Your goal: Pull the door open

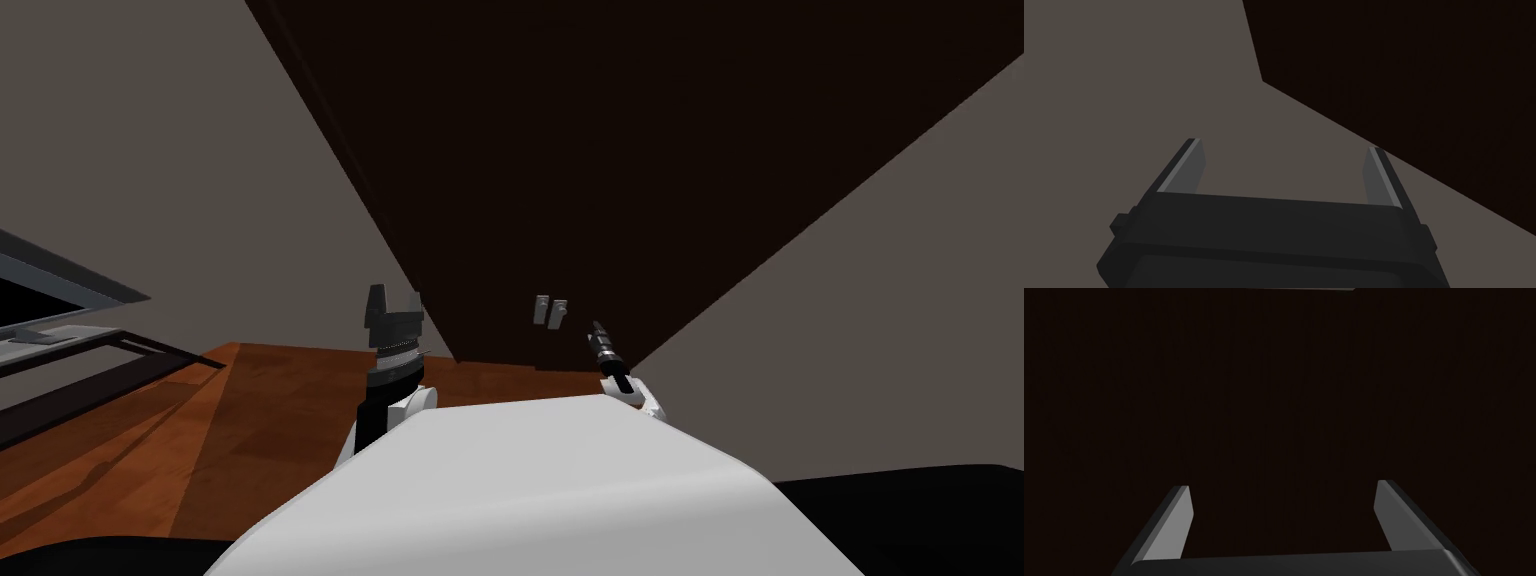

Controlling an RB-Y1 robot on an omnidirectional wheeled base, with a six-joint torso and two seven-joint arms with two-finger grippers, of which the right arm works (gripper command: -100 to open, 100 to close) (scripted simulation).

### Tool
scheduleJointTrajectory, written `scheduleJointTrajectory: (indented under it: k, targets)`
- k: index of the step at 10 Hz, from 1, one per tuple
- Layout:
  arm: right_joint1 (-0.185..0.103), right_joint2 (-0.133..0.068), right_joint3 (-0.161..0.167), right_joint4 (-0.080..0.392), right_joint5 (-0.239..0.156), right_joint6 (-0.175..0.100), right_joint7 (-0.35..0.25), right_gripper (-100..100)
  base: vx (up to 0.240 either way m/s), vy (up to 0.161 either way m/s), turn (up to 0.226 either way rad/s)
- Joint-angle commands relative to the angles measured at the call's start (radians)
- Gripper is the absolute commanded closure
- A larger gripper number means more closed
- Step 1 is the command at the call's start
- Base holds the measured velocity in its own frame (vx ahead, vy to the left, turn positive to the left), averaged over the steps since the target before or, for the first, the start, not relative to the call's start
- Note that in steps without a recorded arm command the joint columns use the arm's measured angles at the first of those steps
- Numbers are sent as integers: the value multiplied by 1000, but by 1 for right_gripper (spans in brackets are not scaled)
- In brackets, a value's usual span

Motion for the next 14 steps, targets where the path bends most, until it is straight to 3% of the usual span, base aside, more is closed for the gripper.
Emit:
scheduleJointTrajectory:
  k: [1,4,5,6,11,14]
  targets:
    - [-13,7,12,-5,1,-3,1,-100,214,45,114]
    - [-46,26,46,-16,6,-11,3,-100,219,78,139]
    - [-38,19,37,-10,3,-12,0,-100,93,50,25]
    - [-38,19,37,-10,3,-12,0,100,-8,-7,-26]
    - [-38,19,37,-10,3,-12,0,100,-18,-7,7]
    - [-9,1,20,-2,2,-10,-7,100,-147,-32,-53]
